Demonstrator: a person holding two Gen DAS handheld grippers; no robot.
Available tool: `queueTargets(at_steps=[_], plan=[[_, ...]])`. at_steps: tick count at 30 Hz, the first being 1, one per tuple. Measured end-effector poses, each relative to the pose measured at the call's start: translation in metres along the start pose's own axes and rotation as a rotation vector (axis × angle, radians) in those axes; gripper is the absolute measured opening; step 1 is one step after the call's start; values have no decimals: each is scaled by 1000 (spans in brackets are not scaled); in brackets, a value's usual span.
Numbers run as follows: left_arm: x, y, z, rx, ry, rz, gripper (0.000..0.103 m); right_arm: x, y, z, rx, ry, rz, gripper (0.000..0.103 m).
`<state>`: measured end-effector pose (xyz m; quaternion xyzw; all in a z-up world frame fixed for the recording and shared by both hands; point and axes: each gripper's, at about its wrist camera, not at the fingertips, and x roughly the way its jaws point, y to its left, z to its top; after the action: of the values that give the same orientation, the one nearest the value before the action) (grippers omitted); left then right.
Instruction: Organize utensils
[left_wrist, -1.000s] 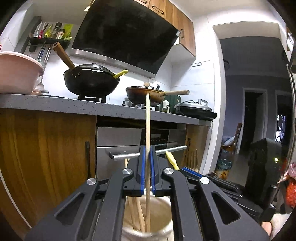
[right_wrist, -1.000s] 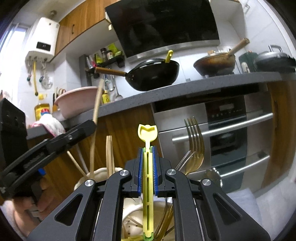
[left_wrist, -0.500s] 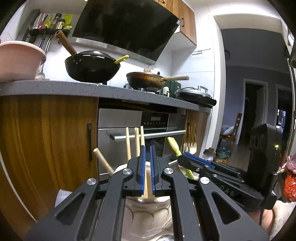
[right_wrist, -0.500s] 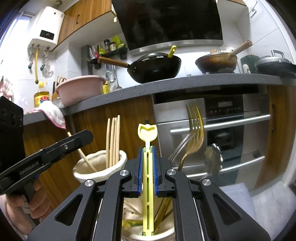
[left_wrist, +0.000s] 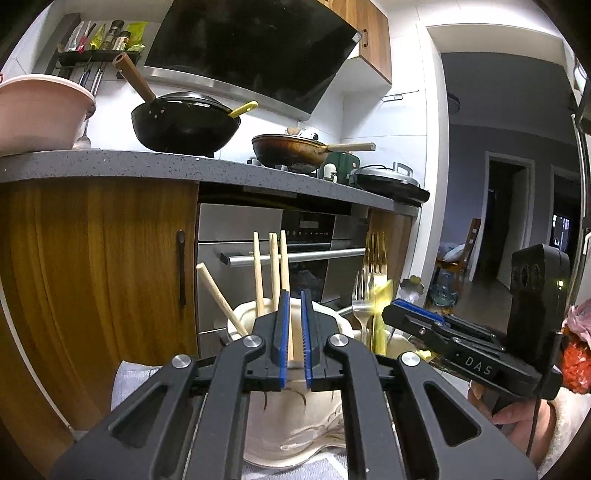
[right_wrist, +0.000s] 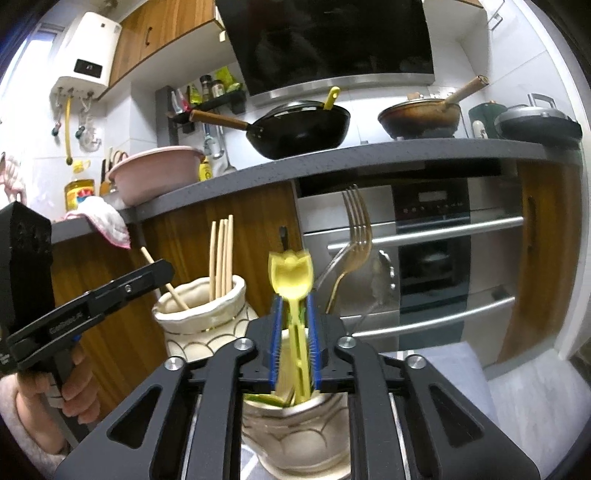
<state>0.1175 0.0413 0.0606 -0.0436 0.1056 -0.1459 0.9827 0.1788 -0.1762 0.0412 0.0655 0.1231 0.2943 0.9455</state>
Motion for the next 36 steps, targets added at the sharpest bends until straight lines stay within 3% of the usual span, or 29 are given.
queueTargets(at_steps=[6, 8, 14, 24, 30, 36], plan=[[-6, -2, -4, 14, 8, 6, 8, -8, 1, -1, 8, -12, -5, 33], [-10, -3, -5, 21, 6, 10, 22, -13, 0, 0, 12, -20, -7, 41], [-27, -11, -11, 47, -9, 17, 42, -35, 0, 3, 23, -52, -22, 53], [-52, -20, -25, 63, 15, 22, 49, -82, 2, -1, 24, -94, -49, 66], [-62, -23, -37, 64, 40, 37, 56, -95, 11, -13, -10, -69, -73, 73], [-71, -27, -48, 81, 40, 72, 74, -95, 21, -27, -48, -38, -92, 85]])
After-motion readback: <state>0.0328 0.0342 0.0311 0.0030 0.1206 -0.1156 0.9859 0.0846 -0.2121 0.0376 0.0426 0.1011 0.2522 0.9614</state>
